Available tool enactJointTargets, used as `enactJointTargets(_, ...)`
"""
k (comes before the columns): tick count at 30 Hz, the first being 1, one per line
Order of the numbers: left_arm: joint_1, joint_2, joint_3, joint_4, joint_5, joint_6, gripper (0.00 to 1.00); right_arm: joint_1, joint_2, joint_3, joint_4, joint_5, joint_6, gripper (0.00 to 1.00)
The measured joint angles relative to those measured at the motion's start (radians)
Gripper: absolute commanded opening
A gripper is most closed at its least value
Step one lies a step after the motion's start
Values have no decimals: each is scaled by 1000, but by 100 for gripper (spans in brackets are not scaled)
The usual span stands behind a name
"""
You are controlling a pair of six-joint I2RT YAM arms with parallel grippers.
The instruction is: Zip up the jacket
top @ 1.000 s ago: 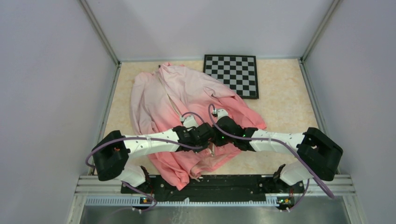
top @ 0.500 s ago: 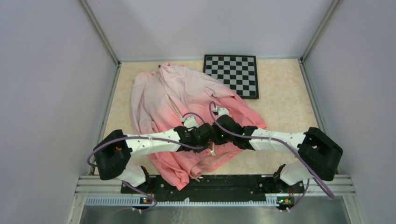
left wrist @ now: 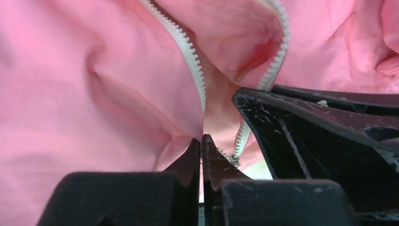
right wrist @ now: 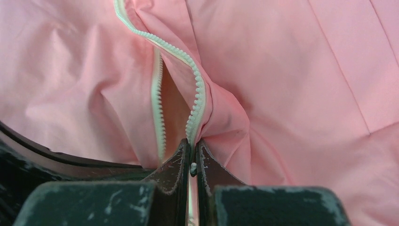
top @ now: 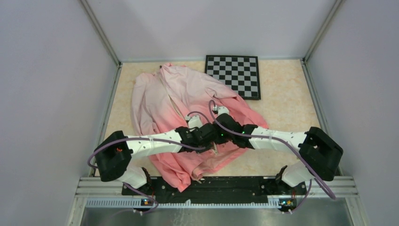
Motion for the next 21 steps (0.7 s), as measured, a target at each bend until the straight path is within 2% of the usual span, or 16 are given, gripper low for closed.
enactJointTargets(12,-3,0,0,64,34,160,0,0,23,47,-5,-53,-60,0)
enactJointTargets(21,-3,39,16,44,31,208,0,-6,72,113,-63,-69,-82,0)
